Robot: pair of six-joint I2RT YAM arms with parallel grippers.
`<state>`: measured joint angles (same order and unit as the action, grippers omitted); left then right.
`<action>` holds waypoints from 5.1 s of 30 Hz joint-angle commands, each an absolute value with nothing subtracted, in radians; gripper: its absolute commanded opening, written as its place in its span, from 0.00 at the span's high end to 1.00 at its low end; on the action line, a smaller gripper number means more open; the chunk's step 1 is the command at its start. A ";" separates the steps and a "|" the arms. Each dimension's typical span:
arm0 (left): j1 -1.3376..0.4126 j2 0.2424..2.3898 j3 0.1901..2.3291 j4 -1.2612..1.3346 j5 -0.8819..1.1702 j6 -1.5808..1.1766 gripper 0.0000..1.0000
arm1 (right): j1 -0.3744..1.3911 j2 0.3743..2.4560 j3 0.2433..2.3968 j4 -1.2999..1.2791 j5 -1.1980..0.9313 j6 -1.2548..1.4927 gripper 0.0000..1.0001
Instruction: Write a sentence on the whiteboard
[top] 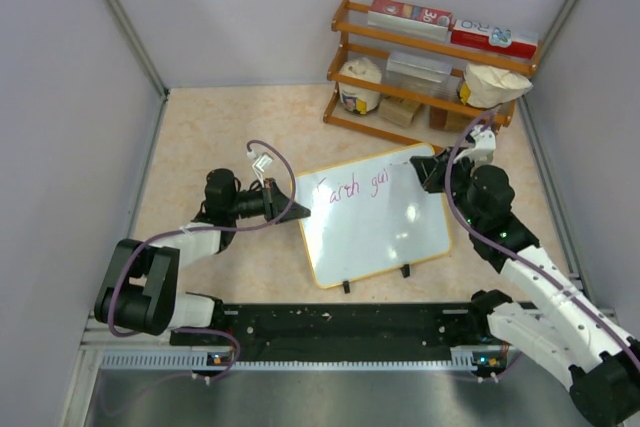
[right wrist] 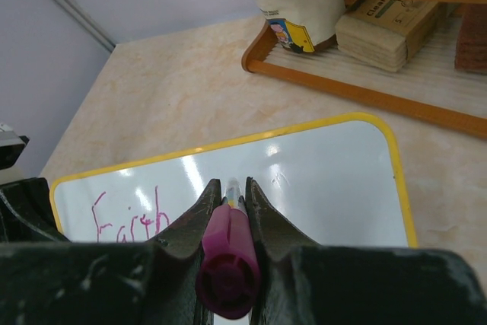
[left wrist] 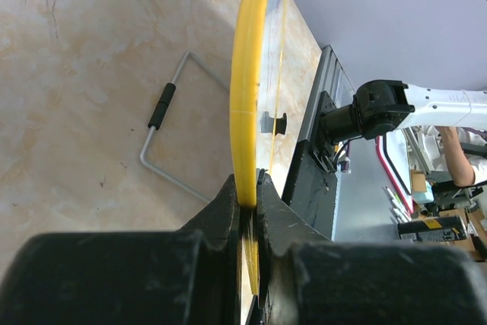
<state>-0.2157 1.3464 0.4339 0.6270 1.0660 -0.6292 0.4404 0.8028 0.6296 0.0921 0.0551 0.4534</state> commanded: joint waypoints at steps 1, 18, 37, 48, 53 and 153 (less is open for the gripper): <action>-0.233 1.359 0.448 0.632 1.055 -0.545 1.00 | 0.407 0.793 0.627 0.087 0.064 0.443 1.00; -0.235 1.364 0.449 0.632 1.055 -0.545 1.00 | 0.388 0.830 0.601 0.100 0.017 0.451 1.00; -0.235 1.367 0.451 0.634 1.055 -0.545 1.00 | 0.388 0.805 0.557 0.060 -0.028 0.459 1.00; -0.235 1.365 0.451 0.634 1.055 -0.545 1.00 | 0.388 0.792 0.560 0.044 0.028 0.456 1.00; -0.235 1.367 0.449 0.634 1.057 -0.545 1.00 | 0.388 0.792 0.572 0.046 0.051 0.453 1.00; -0.235 1.364 0.451 0.627 1.055 -0.543 1.00 | 0.376 0.767 0.598 0.058 0.049 0.468 1.00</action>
